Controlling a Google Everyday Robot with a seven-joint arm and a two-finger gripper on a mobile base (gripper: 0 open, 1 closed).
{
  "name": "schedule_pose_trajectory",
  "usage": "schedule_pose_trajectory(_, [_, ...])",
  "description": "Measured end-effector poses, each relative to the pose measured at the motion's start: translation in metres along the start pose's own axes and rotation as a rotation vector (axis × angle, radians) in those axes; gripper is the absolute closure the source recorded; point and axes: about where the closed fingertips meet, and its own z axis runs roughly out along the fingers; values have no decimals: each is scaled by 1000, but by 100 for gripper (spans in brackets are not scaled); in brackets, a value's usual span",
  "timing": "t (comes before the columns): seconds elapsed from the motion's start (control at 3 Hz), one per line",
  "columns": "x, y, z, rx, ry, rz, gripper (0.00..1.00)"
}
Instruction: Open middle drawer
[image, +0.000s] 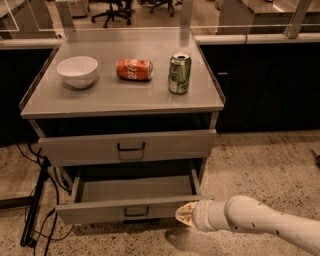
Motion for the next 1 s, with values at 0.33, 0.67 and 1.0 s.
schedule_pose_trajectory(0.33, [0, 0, 0, 0, 0, 0, 36])
schedule_pose_trajectory(0.67, [-1, -3, 1, 2, 1, -4, 5])
schedule_pose_trajectory(1.0, [-9, -25, 8, 22, 7, -33, 0])
